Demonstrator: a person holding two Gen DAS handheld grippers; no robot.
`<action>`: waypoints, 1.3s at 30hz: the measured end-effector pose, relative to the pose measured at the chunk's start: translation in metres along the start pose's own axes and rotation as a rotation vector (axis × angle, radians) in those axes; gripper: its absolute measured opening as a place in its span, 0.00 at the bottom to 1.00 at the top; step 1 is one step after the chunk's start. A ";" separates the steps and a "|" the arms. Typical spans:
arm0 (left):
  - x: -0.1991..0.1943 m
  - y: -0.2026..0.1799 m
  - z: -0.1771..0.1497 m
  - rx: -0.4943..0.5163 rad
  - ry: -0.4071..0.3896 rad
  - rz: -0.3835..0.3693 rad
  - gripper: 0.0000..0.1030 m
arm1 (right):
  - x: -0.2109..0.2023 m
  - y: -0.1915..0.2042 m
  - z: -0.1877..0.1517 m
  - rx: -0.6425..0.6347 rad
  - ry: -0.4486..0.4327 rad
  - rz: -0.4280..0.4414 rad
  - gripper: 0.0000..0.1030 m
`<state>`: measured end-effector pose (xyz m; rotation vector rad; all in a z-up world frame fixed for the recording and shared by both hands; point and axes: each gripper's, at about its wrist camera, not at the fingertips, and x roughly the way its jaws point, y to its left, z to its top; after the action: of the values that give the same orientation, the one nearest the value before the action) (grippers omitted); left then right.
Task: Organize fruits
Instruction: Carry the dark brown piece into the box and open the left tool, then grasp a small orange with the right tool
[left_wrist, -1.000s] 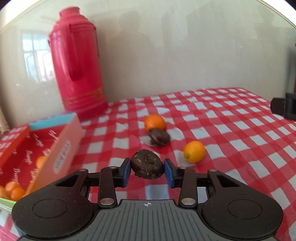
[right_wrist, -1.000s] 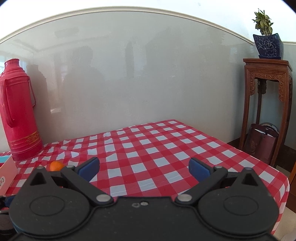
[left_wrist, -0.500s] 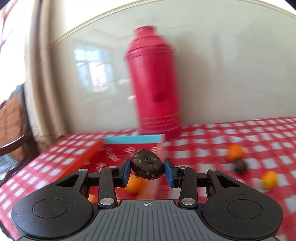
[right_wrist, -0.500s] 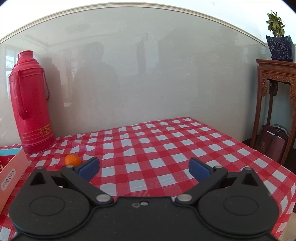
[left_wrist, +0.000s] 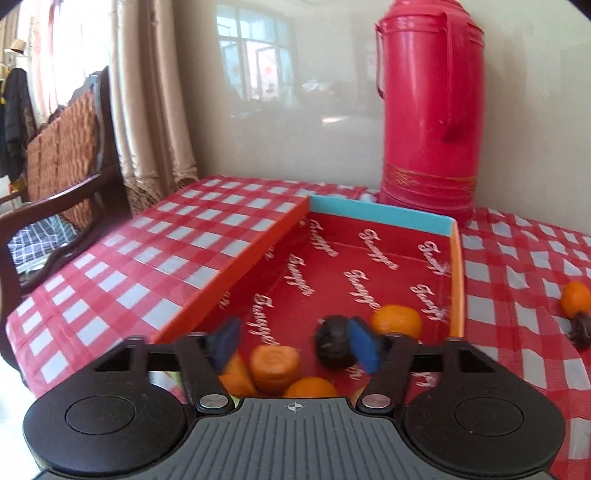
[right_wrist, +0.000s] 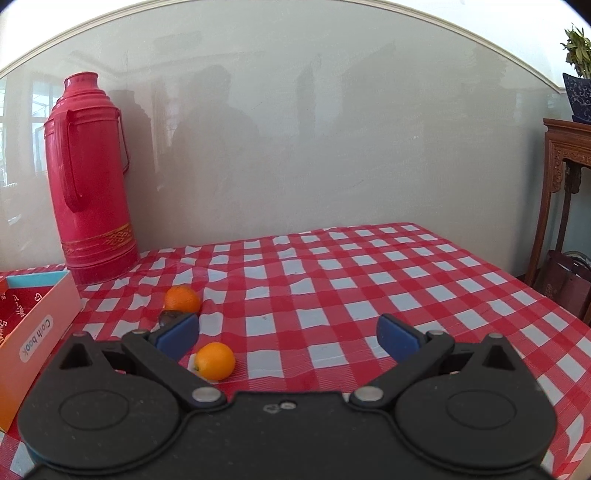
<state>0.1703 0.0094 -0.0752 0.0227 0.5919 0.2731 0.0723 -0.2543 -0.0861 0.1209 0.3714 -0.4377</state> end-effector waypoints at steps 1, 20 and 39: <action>-0.003 0.004 0.000 -0.008 -0.016 0.002 0.75 | 0.001 0.002 0.000 0.002 0.006 0.006 0.94; -0.002 0.103 -0.004 -0.165 -0.034 0.147 0.87 | 0.058 0.037 -0.004 0.017 0.254 0.108 0.55; 0.009 0.169 -0.016 -0.281 0.032 0.265 0.90 | 0.036 0.077 0.001 -0.075 0.155 0.235 0.25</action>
<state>0.1268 0.1735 -0.0762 -0.1753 0.5780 0.6134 0.1360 -0.1994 -0.0960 0.1238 0.5187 -0.1827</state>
